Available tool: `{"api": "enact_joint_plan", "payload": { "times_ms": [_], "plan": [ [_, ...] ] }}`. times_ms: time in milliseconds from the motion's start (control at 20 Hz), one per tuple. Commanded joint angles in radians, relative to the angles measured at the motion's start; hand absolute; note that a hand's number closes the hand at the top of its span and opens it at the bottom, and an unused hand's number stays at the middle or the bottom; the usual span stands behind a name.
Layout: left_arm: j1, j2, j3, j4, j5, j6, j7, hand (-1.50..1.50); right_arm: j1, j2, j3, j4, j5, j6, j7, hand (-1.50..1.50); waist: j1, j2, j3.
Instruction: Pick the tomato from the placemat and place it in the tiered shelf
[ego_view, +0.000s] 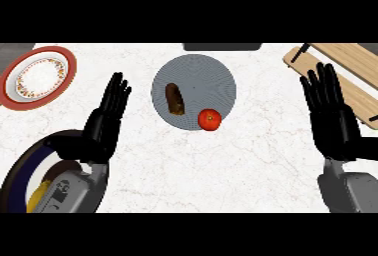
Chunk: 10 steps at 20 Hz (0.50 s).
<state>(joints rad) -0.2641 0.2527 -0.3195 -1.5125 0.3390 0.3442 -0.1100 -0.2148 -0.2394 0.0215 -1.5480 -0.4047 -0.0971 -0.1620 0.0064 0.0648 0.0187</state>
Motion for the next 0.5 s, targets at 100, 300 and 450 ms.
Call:
{"api": "enact_joint_plan", "payload": {
  "times_ms": [100, 300, 450],
  "plan": [
    [-0.009, 0.088, 0.048, 0.037, 0.000, -0.025, 0.109, 0.00, -0.101, 0.003, 0.030, 0.061, 0.193, -0.148, -0.047, 1.50, 0.008, -0.062, -0.019],
    [0.008, 0.146, 0.073, 0.059, 0.007, -0.040, 0.144, 0.00, -0.072, -0.158, -0.029, 0.196, 0.447, -0.377, 0.029, 1.50, -0.008, -0.044, -0.033],
    [0.002, 0.189, 0.102, 0.040, 0.043, -0.085, 0.227, 0.00, -0.195, 0.130, -0.078, 0.303, 0.182, -0.335, -0.041, -1.50, 0.023, -0.057, -0.016]
  ]
}}
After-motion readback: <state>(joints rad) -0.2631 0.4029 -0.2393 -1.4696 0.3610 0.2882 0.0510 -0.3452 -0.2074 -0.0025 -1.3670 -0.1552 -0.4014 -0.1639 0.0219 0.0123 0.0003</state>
